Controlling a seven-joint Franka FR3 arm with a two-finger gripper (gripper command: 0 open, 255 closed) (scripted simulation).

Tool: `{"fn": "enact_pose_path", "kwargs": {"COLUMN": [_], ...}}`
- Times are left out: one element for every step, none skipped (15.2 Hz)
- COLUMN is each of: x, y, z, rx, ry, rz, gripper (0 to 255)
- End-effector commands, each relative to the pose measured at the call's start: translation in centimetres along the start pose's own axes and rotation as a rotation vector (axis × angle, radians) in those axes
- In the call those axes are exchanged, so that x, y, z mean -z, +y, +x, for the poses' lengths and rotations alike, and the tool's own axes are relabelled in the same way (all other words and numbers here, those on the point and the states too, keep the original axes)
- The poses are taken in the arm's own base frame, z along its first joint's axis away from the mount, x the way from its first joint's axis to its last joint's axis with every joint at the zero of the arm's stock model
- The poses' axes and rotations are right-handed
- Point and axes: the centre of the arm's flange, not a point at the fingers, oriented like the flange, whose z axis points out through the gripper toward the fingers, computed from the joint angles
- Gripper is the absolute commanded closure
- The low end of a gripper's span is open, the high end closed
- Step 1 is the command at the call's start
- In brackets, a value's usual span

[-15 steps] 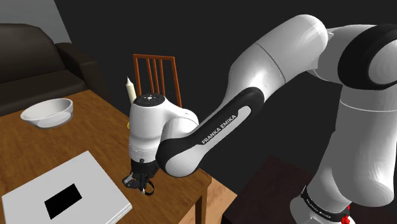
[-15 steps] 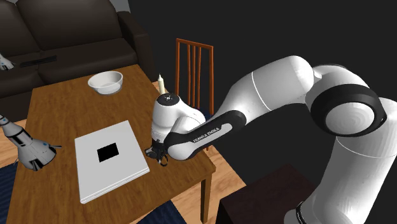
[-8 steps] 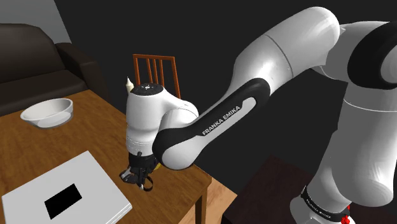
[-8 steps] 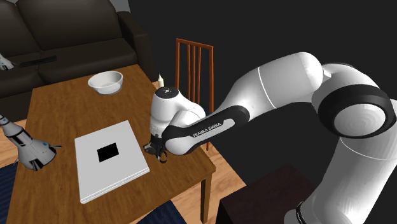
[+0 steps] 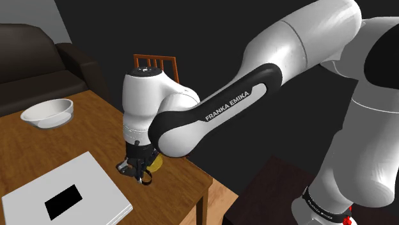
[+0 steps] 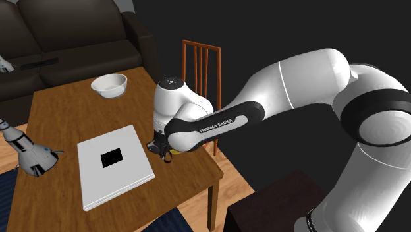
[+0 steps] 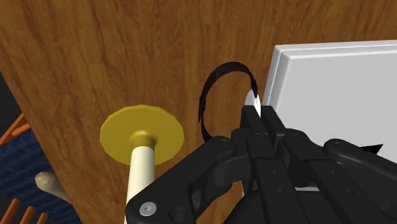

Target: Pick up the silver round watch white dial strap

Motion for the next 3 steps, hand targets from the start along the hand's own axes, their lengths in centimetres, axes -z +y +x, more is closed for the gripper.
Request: {"fn": "enact_pose_path", "kwargs": {"x": [1.12, 1.20, 1.20], "y": [-0.15, -0.17, -0.17], "z": [0.27, 0.27, 0.28], "rx": [0.000, 0.000, 0.000], "ry": [0.000, 0.000, 0.000], "rz": [0.000, 0.000, 0.000], "gripper": [255, 255, 255]}}
